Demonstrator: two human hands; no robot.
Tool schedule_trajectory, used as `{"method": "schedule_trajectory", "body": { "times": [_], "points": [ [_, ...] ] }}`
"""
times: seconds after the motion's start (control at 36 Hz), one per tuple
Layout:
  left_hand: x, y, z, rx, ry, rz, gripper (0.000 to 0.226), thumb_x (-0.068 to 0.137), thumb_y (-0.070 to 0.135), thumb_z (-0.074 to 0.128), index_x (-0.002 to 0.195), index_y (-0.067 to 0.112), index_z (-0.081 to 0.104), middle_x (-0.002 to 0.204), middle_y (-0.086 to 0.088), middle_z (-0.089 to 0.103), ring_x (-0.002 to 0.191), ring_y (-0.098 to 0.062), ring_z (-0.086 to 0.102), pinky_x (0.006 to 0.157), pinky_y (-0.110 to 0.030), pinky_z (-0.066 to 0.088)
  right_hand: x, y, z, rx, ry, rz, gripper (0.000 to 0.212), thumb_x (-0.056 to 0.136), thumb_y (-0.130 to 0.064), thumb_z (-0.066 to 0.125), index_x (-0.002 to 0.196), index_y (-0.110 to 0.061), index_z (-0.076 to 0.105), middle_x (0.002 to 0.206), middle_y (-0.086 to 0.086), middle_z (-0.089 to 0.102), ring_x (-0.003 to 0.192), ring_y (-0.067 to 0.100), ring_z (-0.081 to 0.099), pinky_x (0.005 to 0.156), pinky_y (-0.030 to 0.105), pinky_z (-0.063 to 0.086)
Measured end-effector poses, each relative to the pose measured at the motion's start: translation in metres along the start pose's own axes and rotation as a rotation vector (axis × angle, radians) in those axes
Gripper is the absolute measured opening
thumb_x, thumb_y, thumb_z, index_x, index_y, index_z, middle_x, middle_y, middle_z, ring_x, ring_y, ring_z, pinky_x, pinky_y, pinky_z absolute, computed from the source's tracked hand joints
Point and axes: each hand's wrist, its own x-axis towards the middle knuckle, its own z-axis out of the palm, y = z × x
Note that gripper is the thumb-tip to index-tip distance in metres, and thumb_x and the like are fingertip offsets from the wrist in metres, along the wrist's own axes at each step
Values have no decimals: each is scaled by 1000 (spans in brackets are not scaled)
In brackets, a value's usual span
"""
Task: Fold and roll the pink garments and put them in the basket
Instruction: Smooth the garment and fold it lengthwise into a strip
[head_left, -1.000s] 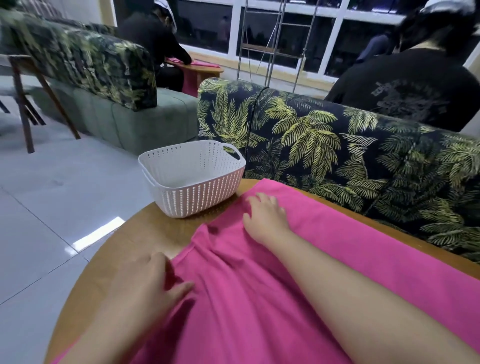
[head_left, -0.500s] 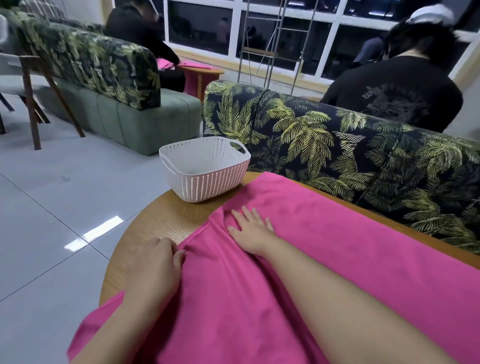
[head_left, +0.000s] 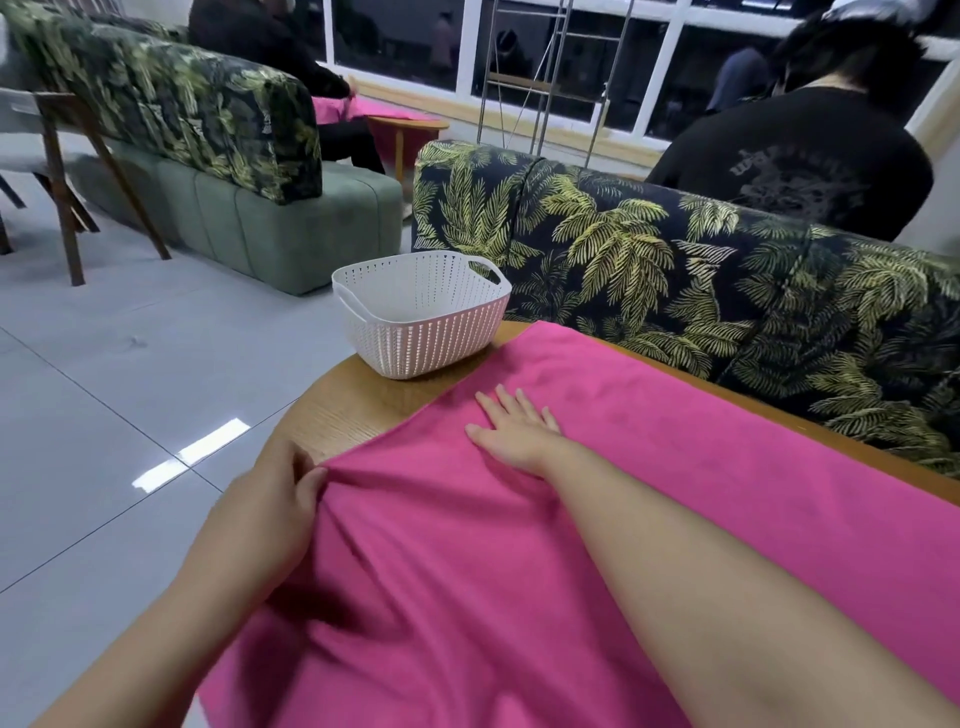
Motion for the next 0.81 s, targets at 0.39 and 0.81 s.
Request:
{"method": "schedule_trajectory", "body": {
  "times": [0.39,0.81],
  "points": [
    [-27,-57,-43,-268,-209,-39,17,83,26,72,83,15,59,61,-1,68,46,-11,56,46,-23,43,-5,-2,8,-65,78,-5,65,97,-61,20,154,-32,5,162,-3,-8,148,18,-10,118,46,-4],
    [-82,-127,-50,-687,-447,-56,65,54,63,81,87,9,70,91,-9,73,90,-16,67,79,-15,50,-84,-76,30,-33,245,-136,47,97,-42,42,138,-19,43,143,5,40,131,27,35,105,43,32]
  ]
}}
